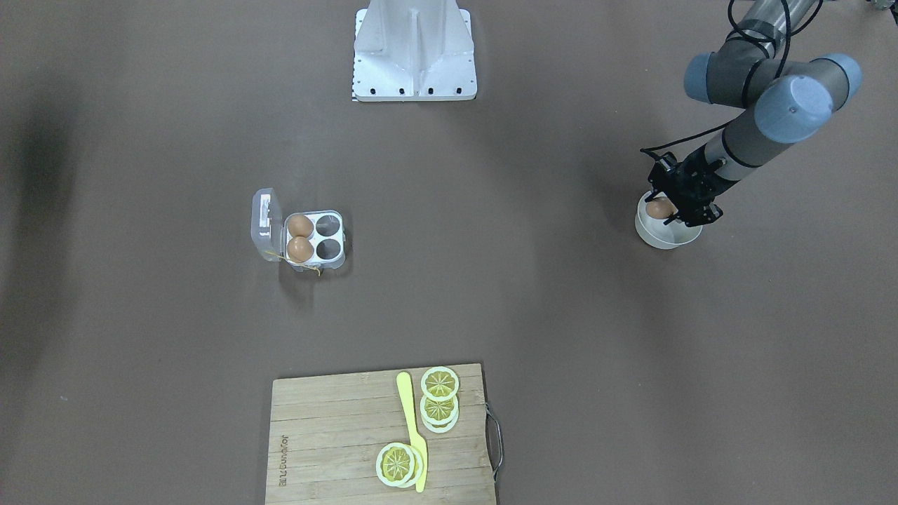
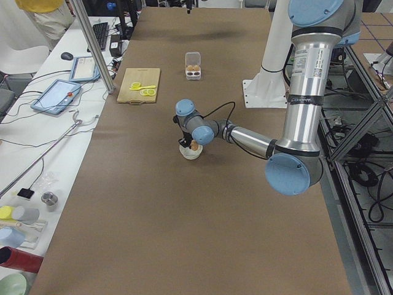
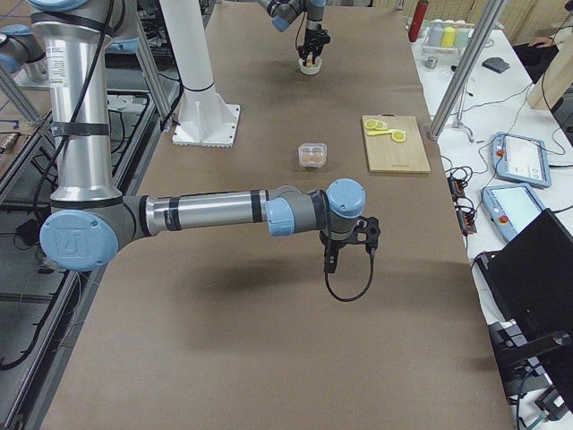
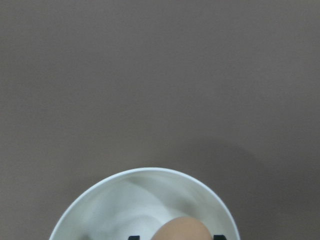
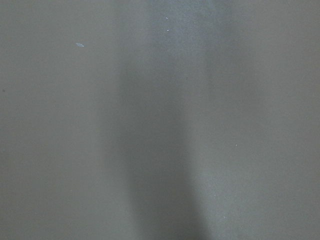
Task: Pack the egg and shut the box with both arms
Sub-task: 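Lift the egg with the left gripper and carry it to the egg box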
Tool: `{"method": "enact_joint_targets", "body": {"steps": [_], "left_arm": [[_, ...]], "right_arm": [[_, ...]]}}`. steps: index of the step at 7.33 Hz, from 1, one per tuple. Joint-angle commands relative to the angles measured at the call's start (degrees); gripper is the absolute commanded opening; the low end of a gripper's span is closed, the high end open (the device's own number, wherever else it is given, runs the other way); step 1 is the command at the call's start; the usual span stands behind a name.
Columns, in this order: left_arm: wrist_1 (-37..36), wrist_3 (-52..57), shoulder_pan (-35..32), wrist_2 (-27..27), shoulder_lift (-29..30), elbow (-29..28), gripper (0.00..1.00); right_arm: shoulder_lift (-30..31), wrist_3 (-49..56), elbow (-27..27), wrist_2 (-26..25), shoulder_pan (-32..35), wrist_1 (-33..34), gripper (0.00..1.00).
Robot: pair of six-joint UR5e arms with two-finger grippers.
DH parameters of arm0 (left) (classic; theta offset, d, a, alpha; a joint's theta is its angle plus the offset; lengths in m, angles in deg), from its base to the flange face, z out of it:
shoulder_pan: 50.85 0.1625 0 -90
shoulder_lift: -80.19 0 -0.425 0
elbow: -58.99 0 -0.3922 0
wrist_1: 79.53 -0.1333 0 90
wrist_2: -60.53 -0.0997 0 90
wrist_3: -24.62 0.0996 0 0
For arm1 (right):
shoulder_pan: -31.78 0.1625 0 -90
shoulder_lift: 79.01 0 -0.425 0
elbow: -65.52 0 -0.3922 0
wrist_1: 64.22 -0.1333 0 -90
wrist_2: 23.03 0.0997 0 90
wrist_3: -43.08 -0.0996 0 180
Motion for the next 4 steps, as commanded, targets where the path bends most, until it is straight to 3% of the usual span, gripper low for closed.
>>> {"method": "enact_joint_targets", "body": {"steps": [1,4], "left_arm": [[-0.1,-4.3,-0.1,0.6,1.4,1.1,0.4],[-0.1,-12.7,-0.1,3.7,6.2,1.0,0.4]], "right_arm": [[0.1,0.0,0.0,0.0,0.0,0.0,1.0],[0.2,0.0,0.2,0.1,0.0,0.0,1.0]]}}
